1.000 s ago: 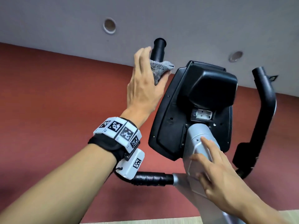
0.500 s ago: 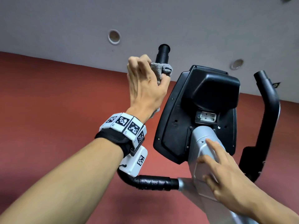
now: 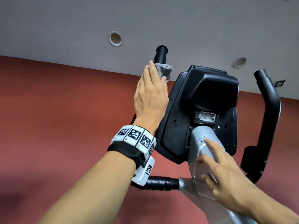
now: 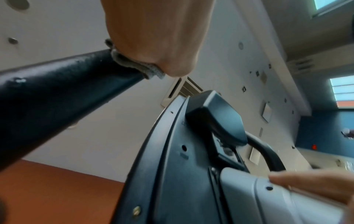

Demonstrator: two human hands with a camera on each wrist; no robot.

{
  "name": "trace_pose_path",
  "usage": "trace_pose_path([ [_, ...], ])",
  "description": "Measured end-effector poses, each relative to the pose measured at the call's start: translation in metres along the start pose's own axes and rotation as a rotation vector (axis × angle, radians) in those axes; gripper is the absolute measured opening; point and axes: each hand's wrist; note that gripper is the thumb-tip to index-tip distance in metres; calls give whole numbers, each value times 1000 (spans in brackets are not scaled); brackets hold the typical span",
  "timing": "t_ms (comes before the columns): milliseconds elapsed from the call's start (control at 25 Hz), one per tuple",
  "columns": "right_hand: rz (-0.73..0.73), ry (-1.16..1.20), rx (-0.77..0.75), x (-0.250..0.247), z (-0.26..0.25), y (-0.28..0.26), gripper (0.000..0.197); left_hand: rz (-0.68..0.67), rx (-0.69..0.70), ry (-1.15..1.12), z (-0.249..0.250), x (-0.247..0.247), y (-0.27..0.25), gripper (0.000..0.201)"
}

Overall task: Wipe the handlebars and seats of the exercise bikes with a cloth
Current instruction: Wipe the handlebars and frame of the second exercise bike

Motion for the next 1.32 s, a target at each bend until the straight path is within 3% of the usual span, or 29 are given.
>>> trace_pose_path([
  [160, -85, -49, 23, -7, -6, 2, 54, -45, 62, 39, -13, -11, -21, 62],
  [400, -181, -141, 64, -19, -12, 1, 66, -86, 115, 43, -4, -10, -5, 65],
  [600, -199, -148, 83, -20, -14, -1, 86, -104, 57, -33, -15, -17, -27, 68],
  [800, -222, -122, 86, -20, -14, 0, 88, -94, 148, 21, -25, -14, -29, 64],
  [920, -240, -138, 95, -21, -15, -2, 87, -129, 113, -14, -37, -24, -61, 70],
  [1120, -254, -138, 90, -20, -13, 1, 85, -79, 73, -60, -26, -15, -40, 68],
  [1320, -237, -140, 91, -18, -12, 0, 86, -136, 61, -40, -46, -29, -81, 70],
])
Point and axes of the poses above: each hand's wrist, its own y-axis towards the middle knuckle, its own x-axis out of the palm, z = x × y, and after that the axes turned 14 degrees about -y, right-handed
